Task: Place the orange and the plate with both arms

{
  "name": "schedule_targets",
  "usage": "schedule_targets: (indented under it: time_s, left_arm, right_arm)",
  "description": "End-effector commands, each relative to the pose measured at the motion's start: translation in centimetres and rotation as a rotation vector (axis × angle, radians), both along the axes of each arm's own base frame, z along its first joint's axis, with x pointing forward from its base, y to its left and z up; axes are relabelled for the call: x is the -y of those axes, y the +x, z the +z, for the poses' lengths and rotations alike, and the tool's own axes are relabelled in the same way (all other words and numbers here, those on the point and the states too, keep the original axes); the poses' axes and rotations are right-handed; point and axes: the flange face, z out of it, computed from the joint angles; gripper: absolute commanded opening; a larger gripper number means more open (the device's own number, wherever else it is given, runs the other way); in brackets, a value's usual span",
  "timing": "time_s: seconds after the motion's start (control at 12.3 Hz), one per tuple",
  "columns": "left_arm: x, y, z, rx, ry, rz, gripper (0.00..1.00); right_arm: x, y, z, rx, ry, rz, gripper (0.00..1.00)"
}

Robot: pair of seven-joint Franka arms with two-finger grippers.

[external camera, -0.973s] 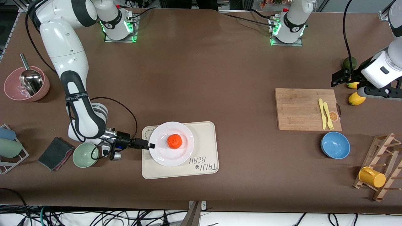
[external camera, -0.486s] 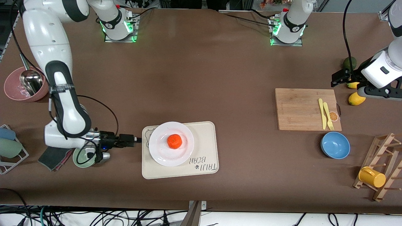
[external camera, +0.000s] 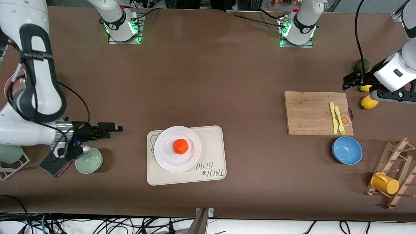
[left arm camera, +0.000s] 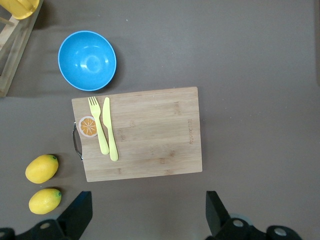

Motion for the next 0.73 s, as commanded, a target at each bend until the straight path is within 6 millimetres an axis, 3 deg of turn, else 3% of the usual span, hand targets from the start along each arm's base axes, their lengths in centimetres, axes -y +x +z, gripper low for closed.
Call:
schedule_targets:
  time_s: [0.0,0.32,0.65]
  left_arm:
    - [0.0,0.1,0.5,-0.001,0.017,-0.026,1.00]
    - [0.0,0.1,0.5,-0.001,0.017,-0.026,1.00]
    - [0.0,0.1,0.5,-0.001,0.017,-0.025,1.00]
  right_arm:
    - [-0.3,-2.5,6.1,-0.003,-0.175,-0.011,1.00]
    - [-0.1,-6.0,12.4,0.024,-0.323,-0.045,1.00]
    - [1.1,-11.0,16.2,0.042,-0.384,-0.085,1.00]
